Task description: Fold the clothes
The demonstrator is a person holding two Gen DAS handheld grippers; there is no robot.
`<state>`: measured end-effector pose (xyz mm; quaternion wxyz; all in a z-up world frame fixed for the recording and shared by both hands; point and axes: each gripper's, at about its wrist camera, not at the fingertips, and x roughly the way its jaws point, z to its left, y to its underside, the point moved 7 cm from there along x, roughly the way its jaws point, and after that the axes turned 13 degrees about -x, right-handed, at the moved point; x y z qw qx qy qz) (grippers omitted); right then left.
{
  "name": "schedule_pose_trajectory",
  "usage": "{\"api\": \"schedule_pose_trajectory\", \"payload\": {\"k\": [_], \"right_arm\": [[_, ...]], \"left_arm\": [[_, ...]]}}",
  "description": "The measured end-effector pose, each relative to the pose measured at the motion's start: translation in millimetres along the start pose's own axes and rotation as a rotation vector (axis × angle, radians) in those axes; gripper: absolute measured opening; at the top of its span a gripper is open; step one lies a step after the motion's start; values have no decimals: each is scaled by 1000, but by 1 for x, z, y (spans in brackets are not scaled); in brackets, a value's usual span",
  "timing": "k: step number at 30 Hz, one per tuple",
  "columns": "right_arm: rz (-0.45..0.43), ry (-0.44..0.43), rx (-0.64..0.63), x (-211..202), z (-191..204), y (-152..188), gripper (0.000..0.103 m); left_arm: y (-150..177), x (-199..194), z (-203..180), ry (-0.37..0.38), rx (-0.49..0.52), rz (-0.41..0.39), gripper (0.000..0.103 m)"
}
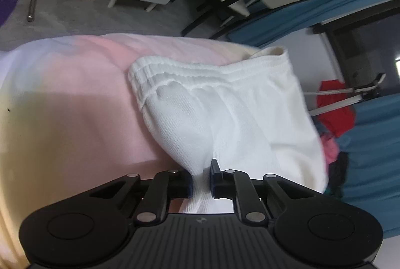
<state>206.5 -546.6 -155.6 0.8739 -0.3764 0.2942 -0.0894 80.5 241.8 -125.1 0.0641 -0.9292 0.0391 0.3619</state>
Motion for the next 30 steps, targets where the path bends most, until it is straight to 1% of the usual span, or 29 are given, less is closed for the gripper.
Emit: {"api": "schedule_pose_trajectory", "payload": {"k": [2,3,5,7,9,11,14,18,20,22,24,25,26,27,28,29,30], "right_arm": [[-40,48,-53,-10,-3,-5,6],[-46,59,-66,-15,-5,-6,6],[-49,70,-51,-24,-7,-7,6],[-51,69,-36,-41,-13,-7,6],[-42,95,-57,-57,-13,-5,6],[-24,129,-87,-69,-18,-5,6],[59,216,-106,-62,-42,4,6],[202,336,-91,-49,-74,23,7],[217,353,-81,-47,-79,26,8],[209,378,-109,-47,-75,23,10],[210,403,-143,-48,-70,21,12],[211,411,-154,-49,-67,20,13],[206,410,-148,-51,-66,19,17],[201,409,-141,-53,-65,18,23],[199,399,-127,-56,-64,19,44],[201,384,-105,-56,-62,18,66],[196,363,-80,-60,-59,17,72]], "left_arm": [[-2,-10,-5,50,1,-4,11],[-3,-15,-7,73,2,-11,11],[-6,-26,-9,114,-1,-24,11],[-9,-36,-8,132,-8,-38,10],[-12,-43,-4,110,-2,-46,10],[-11,-43,3,39,18,-34,11],[-7,-38,18,-64,16,-7,11],[-7,-35,22,-120,58,-14,13],[-6,-34,18,-134,93,-25,15],[-3,-36,13,-145,138,-42,17],[2,-40,5,-157,189,-62,28],[4,-44,1,-164,205,-77,30],[6,-48,-2,-169,228,-93,39],[8,-51,-7,-172,251,-110,53],[11,-56,-11,-175,283,-134,62],[14,-61,-16,-195,319,-188,80],[16,-67,-21,-214,358,-244,90]]}}
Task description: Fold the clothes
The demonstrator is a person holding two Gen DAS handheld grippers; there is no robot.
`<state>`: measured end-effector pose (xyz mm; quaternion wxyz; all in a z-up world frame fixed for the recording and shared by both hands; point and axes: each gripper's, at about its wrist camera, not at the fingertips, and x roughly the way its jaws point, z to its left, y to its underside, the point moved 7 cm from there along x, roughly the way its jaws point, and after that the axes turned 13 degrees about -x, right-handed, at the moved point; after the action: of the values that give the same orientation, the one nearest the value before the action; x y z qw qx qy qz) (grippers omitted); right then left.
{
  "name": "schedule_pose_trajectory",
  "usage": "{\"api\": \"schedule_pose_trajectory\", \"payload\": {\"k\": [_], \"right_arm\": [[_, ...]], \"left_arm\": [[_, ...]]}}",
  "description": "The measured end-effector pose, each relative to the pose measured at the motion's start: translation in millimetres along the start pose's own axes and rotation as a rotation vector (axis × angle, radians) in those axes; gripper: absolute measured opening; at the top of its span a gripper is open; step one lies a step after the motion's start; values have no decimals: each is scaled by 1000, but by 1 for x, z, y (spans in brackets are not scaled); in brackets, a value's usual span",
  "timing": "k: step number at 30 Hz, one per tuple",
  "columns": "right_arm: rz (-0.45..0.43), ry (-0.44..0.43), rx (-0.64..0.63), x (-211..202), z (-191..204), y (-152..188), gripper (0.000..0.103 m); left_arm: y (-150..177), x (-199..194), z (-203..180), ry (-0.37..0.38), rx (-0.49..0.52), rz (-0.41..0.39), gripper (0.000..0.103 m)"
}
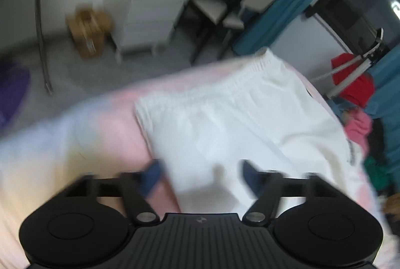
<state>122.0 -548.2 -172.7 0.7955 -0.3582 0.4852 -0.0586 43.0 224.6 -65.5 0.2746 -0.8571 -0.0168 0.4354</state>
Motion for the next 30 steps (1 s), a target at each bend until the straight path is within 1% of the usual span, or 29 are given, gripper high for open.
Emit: {"api": "schedule_pose_trajectory", "payload": {"k": [1,2,3,4,6,9,11,14,17,20,22,24,26,30], "right_arm": [[-6,-14,15,-5,1,-1,74],[-17,-30,19,-12,3,-2,74],[-34,-36,7,-20,7,-4,74],[-58,-26,-15,-28,10,-5,74],[-113,3,-71,-46,19,-11,74],[-219,-31,-143,-82,34,-15,74],[-290,-51,-201,-107,45,-17,74],[-373,-119,-310,-137,68,-10,74],[-424,-213,-438,-160,101,8,75],[-425,-343,-533,-175,131,36,76],[-393,-442,-573,-182,149,60,76],[-355,-519,-626,-189,167,83,76],[-330,-573,-691,-194,182,101,76],[-337,-638,-784,-206,199,119,76]], "left_arm": [[-1,-10,-5,-30,49,-72,91],[-2,-20,-10,-57,97,-140,92],[0,-28,-17,-50,142,-179,95],[3,-33,-24,-25,177,-201,96],[16,-38,-38,28,223,-201,98],[34,-45,-59,106,293,-200,98],[49,-44,-70,129,347,-185,98],[69,-43,-85,165,419,-178,98],[94,-41,-98,212,467,-182,98],[115,-44,-107,254,513,-201,99],[128,-47,-114,277,540,-214,99],[137,-47,-116,293,556,-215,99],[145,-45,-117,303,572,-214,99],[161,-35,-125,317,622,-195,99]]}}
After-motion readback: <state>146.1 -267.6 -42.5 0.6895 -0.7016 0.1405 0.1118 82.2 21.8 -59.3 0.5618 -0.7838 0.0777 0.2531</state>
